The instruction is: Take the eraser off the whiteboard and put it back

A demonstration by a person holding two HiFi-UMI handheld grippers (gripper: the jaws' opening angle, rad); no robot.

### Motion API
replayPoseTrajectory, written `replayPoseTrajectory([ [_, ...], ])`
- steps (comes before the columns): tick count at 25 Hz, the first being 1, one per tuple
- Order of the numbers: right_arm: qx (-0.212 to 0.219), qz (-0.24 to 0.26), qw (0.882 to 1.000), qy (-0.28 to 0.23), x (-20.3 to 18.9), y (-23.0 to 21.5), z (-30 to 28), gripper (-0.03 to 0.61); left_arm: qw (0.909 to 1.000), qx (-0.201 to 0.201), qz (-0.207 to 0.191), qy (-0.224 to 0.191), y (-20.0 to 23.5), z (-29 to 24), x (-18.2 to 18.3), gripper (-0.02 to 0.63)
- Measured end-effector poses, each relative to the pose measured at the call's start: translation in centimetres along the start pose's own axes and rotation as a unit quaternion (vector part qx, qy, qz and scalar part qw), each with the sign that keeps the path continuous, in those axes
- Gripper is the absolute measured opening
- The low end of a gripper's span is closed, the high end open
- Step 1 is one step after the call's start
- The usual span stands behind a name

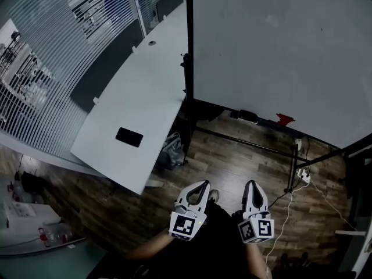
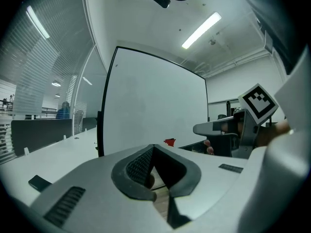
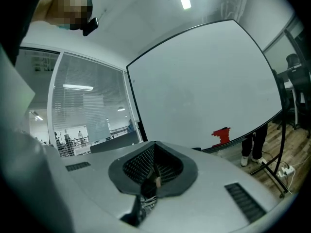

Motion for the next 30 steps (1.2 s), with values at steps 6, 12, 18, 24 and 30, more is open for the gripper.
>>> replayPoseTrajectory([
  [6, 0.008, -0.017, 1.0, 0.0, 1.1, -2.7, -3.2, 0.014, 0.9999, 0.006, -0.012, 0.005, 0.3, -3.8, 0.8, -0.003],
  [12, 0.021, -0.039, 0.999, 0.002, 2.5, -6.0, -6.7, 0.014, 0.9995, 0.022, -0.02, 0.003, 0.2, -7.7, 2.3, -0.003],
  [18, 0.042, -0.064, 0.997, -0.002, 3.4, -7.9, -9.2, 0.014, 0.9984, 0.05, -0.026, -0.001, 0.0, -10.1, 2.9, -0.003],
  [24, 0.047, -0.119, 0.992, 0.008, 3.1, -9.4, -10.7, 0.014, 0.9975, 0.064, -0.03, -0.012, -0.2, -11.4, 3.6, -0.003],
  [30, 0.047, -0.169, 0.984, 0.01, 1.7, -11.4, -13.1, 0.014, 0.9975, 0.061, -0.024, -0.024, 0.3, -13.2, 3.5, -0.003],
])
Point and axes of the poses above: the fingertips, and each gripper's own axes: z backward along the fingers, y to its left, x out of its top, the point moved 3 cm from there along z, backward along the fingers, and after that the axes turned 2 degrees about y, right-handed, at the moved point
